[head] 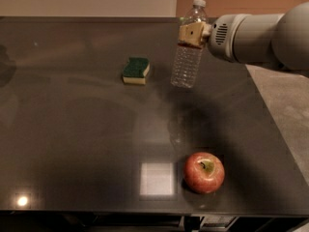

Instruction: Place water bottle upright

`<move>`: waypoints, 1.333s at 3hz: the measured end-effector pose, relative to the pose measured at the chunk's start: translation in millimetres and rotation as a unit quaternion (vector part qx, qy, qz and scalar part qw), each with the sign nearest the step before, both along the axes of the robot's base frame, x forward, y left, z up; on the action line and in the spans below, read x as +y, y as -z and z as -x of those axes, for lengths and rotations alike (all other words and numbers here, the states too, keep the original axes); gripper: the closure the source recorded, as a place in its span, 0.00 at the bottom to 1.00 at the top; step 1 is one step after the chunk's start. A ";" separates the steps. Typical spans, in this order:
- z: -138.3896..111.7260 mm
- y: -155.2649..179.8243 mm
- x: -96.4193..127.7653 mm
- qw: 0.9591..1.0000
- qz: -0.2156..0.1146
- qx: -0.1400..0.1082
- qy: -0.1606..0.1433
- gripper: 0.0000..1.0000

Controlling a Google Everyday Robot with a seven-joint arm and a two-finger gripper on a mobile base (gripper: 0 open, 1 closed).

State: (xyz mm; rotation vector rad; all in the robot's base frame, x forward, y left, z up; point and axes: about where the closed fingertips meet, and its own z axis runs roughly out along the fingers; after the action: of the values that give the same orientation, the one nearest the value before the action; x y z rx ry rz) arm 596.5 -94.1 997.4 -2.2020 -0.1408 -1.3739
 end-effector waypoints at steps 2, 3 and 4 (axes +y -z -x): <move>7.1 18.4 3.0 0.992 0.053 -0.088 -0.069 1.00; 11.9 29.4 4.6 0.980 0.112 -0.134 -0.096 1.00; 16.7 39.7 6.7 0.969 0.145 -0.168 -0.105 1.00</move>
Offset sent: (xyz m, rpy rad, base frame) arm -0.0127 0.0006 -0.0349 -0.3401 -0.3711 0.2538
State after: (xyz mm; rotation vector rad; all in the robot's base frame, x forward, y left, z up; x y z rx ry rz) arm 579.8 -87.4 957.6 -2.0823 -0.7201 -1.6750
